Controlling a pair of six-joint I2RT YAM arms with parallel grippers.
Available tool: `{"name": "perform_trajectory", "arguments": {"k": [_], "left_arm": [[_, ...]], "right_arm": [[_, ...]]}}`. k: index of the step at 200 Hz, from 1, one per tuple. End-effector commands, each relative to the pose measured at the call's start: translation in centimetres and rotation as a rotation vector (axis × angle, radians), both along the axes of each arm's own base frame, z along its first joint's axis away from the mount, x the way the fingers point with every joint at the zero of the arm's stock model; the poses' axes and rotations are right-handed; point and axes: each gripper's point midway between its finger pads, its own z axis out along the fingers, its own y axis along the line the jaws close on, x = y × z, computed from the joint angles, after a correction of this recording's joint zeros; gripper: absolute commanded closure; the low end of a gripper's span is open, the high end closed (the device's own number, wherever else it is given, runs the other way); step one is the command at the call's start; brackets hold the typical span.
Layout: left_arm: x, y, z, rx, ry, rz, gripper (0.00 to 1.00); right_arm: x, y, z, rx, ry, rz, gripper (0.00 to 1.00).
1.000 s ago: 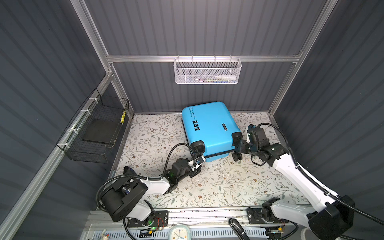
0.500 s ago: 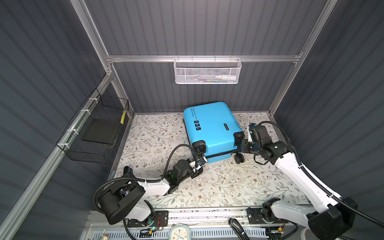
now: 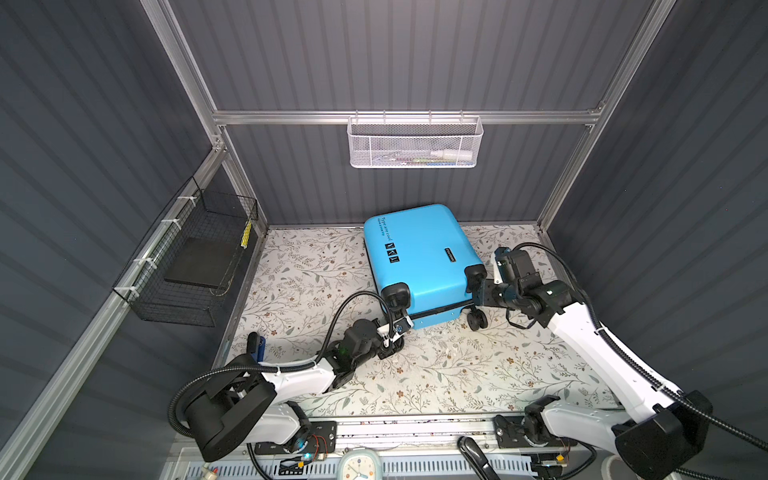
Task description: Pack the luggage
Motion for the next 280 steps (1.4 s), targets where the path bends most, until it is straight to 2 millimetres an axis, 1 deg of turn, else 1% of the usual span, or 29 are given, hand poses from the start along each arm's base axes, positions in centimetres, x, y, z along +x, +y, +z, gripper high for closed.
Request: {"name": "perform_trajectory", "arguments": {"k": [1, 20, 32, 50, 69, 81, 89, 101, 121, 141, 168, 211, 224, 245, 280], "left_arm": [[-6.8, -8.8, 12.9, -0.380, -0.246, -0.453, 1.00], [-7.4, -10.1, 13.2, -0.395, -0.260, -0.478, 1.00], [-7.3, -10.2, 13.3, -0.388, -0.285, -0.445, 1.00], [-5.8, -9.2, 13.5, -0.371, -0.322, -0.299, 1.00], [-4.9, -7.8, 13.4, -0.341, -0.352, -0.206, 1.00], [-5.2, -7.3, 13.5, -0.342, -0.391, -0.213, 1.00], [-5.8, -7.2, 13.6, -0.348, -0.412, -0.243, 1.00], [-6.1, -7.4, 13.9, -0.359, -0.421, -0.263, 1.00], [-7.1, -8.2, 14.6, -0.387, -0.414, -0.333, 1.00], [-7.4, -9.2, 14.9, -0.386, -0.404, -0.376, 1.00], [-7.5, -10.5, 14.7, -0.388, -0.392, -0.413, 1.00], [-7.7, -13.4, 14.6, -0.463, -0.330, -0.489, 1.00], [-7.6, -13.9, 14.4, -0.479, -0.334, -0.485, 1.00], [-7.3, -13.6, 13.6, -0.476, -0.321, -0.457, 1.00], [-7.1, -11.6, 11.5, -0.443, -0.267, -0.386, 1.00]], "right_arm": [[-1.1, 8.3, 0.6, 0.292, 0.035, 0.180, 1.00], [-1.3, 8.7, 0.4, 0.288, 0.039, 0.187, 1.00], [-1.4, 8.7, 0.5, 0.285, 0.039, 0.188, 1.00], [-1.4, 8.4, 0.6, 0.274, 0.034, 0.182, 1.00], [-1.5, 8.3, 0.5, 0.268, 0.037, 0.178, 1.00], [-1.5, 8.3, 0.3, 0.273, 0.042, 0.175, 1.00], [-1.6, 8.3, 0.2, 0.275, 0.042, 0.173, 1.00], [-1.6, 8.3, 0.0, 0.278, 0.047, 0.172, 1.00], [-1.6, 8.3, -0.2, 0.277, 0.052, 0.169, 1.00], [-1.6, 8.3, -0.3, 0.278, 0.053, 0.170, 1.00], [-1.7, 8.5, -0.5, 0.286, 0.062, 0.171, 1.00], [-2.0, 9.2, -0.9, 0.297, 0.072, 0.180, 1.00], [-2.0, 9.2, -1.1, 0.296, 0.076, 0.178, 1.00], [-2.1, 9.1, -1.2, 0.292, 0.077, 0.178, 1.00], [-2.3, 9.0, -1.4, 0.286, 0.076, 0.177, 1.00]]}}
